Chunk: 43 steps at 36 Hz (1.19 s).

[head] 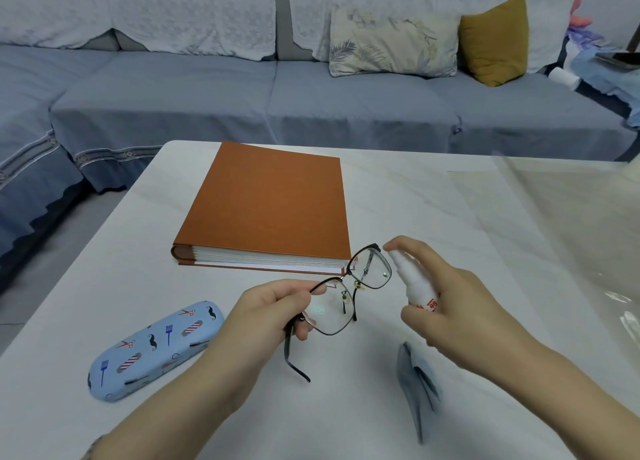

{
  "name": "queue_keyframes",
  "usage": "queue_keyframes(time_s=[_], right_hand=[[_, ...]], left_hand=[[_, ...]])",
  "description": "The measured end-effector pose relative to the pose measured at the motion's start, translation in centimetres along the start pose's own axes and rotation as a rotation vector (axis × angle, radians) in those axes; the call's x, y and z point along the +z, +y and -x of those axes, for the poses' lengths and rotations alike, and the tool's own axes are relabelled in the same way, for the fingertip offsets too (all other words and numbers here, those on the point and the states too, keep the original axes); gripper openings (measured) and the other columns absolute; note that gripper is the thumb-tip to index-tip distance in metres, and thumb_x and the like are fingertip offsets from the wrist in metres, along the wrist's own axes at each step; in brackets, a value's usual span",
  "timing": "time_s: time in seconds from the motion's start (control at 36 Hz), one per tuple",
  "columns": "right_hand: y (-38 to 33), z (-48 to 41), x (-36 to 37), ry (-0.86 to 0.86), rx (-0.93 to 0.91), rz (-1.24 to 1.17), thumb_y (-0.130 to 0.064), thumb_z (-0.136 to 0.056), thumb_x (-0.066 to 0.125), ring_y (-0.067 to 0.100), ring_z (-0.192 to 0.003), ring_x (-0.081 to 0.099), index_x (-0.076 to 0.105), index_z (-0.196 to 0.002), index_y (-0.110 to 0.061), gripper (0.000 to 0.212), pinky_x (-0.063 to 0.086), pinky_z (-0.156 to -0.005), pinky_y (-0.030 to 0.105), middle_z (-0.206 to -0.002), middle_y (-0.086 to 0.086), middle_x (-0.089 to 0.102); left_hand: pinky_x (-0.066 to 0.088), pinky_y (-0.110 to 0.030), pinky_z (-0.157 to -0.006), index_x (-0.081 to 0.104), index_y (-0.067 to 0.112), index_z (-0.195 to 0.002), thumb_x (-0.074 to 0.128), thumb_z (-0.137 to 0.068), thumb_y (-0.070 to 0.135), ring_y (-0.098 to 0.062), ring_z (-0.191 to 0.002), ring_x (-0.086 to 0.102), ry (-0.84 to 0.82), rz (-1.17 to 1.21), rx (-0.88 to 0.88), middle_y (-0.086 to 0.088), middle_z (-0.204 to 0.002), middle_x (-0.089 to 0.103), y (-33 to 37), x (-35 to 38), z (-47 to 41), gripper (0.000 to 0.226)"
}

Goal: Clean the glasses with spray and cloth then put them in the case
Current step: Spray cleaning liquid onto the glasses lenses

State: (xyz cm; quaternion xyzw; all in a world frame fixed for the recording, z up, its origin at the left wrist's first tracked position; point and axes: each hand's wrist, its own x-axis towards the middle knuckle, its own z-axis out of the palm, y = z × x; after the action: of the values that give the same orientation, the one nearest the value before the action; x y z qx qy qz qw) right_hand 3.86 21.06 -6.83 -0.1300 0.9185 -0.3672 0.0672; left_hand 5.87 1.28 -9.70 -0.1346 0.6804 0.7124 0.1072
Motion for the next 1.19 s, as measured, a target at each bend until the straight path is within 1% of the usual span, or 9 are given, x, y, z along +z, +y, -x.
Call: queue_keyframes(time_s=[0.22, 0.31, 0.44, 0.58, 0.89, 1.0, 1.06, 1.11, 1.19], right_hand=[[-0.3, 1.3, -1.2, 0.031, 0.061, 0.003, -0.008, -0.072, 0.052, 0.024, -0.053, 0.051, 0.031, -0.098, -0.071, 0.071, 0.036, -0.04, 0.02, -0.072, 0.017, 0.057], [-1.1, 2.0, -1.0, -0.011, 0.021, -0.009, -0.008, -0.071, 0.053, 0.019, -0.05, 0.048, 0.033, -0.097, -0.072, 0.072, 0.034, -0.04, 0.018, -0.065, 0.007, 0.055], [-2.5, 2.4, 0.8, -0.139, -0.092, 0.059, -0.01, -0.071, 0.051, 0.003, -0.055, 0.045, 0.031, -0.104, -0.067, 0.069, 0.035, -0.05, 0.014, -0.063, -0.033, 0.052], [-2.9, 2.2, 1.7, -0.154, -0.11, 0.073, -0.011, -0.073, 0.049, -0.003, -0.061, 0.047, 0.029, -0.1, -0.066, 0.064, 0.036, -0.056, 0.012, -0.068, -0.043, 0.048], [-1.6, 2.1, 0.9, -0.081, -0.05, 0.046, -0.008, -0.071, 0.05, 0.005, -0.05, 0.042, 0.029, -0.096, -0.071, 0.07, 0.034, -0.046, 0.015, -0.065, -0.025, 0.051], [-1.5, 2.3, 0.4, -0.034, 0.012, -0.012, -0.007, -0.071, 0.052, 0.011, -0.043, 0.043, 0.033, -0.096, -0.069, 0.07, 0.032, -0.039, 0.015, -0.06, -0.003, 0.054], [-1.5, 2.4, -0.1, -0.008, 0.053, -0.028, -0.008, -0.07, 0.054, 0.022, -0.047, 0.049, 0.033, -0.093, -0.072, 0.071, 0.043, -0.045, 0.029, -0.063, 0.01, 0.057], [-1.3, 2.5, -0.6, 0.015, 0.083, -0.031, -0.007, -0.07, 0.055, 0.029, -0.056, 0.055, 0.034, -0.093, -0.072, 0.072, 0.051, -0.055, 0.039, -0.069, 0.014, 0.06], [-0.8, 2.6, -1.5, 0.038, 0.123, -0.033, -0.005, -0.069, 0.056, 0.025, -0.046, 0.056, 0.036, -0.096, -0.07, 0.073, 0.053, -0.057, 0.045, -0.069, 0.012, 0.061]], left_hand=[[0.046, -0.02, -0.07, 0.068, 0.005, -0.1, 0.043, -0.086, -0.007, -0.008, -0.05, 0.051, -0.129, 0.051, -0.018, -0.002, -0.062, 0.055, 0.1, -0.6, 0.3, 0.031], [0.051, -0.022, -0.081, 0.067, 0.011, -0.1, 0.045, -0.086, -0.007, -0.009, -0.059, 0.06, -0.148, 0.063, -0.012, -0.002, -0.066, 0.058, 0.2, -0.7, 0.6, 0.031], [0.054, -0.013, -0.074, 0.067, 0.013, -0.096, 0.047, -0.087, -0.005, -0.005, -0.059, 0.062, -0.158, 0.064, 0.001, -0.006, -0.078, 0.053, 0.3, -0.6, 0.8, 0.029], [0.053, -0.012, -0.07, 0.069, 0.015, -0.092, 0.047, -0.087, -0.004, -0.005, -0.059, 0.061, -0.174, 0.064, 0.001, -0.004, -0.073, 0.058, 0.4, -0.6, 1.0, 0.03], [0.053, -0.014, -0.072, 0.068, 0.012, -0.095, 0.045, -0.087, -0.005, -0.007, -0.058, 0.057, -0.211, 0.047, 0.0, -0.011, -0.086, 0.053, 0.5, -0.8, 1.0, 0.03], [0.05, -0.02, -0.082, 0.068, 0.013, -0.099, 0.047, -0.087, -0.003, -0.006, -0.059, 0.059, -0.215, -0.003, -0.005, -0.006, -0.081, 0.059, 0.7, -0.8, 1.1, 0.029], [0.046, -0.02, -0.086, 0.068, 0.021, -0.098, 0.051, -0.087, 0.003, -0.003, -0.064, 0.061, -0.203, -0.095, 0.014, 0.002, -0.072, 0.065, 0.8, -0.9, 1.2, 0.028], [0.044, -0.016, -0.078, 0.068, 0.029, -0.095, 0.053, -0.086, 0.008, 0.0, -0.068, 0.061, -0.208, -0.226, 0.056, 0.009, -0.062, 0.067, 1.0, -1.0, 1.3, 0.027], [0.045, -0.025, -0.08, 0.07, 0.037, -0.088, 0.056, -0.084, 0.004, -0.001, -0.07, 0.065, -0.226, -0.357, 0.2, 0.014, -0.064, 0.066, 1.5, -1.4, 1.6, 0.036]])
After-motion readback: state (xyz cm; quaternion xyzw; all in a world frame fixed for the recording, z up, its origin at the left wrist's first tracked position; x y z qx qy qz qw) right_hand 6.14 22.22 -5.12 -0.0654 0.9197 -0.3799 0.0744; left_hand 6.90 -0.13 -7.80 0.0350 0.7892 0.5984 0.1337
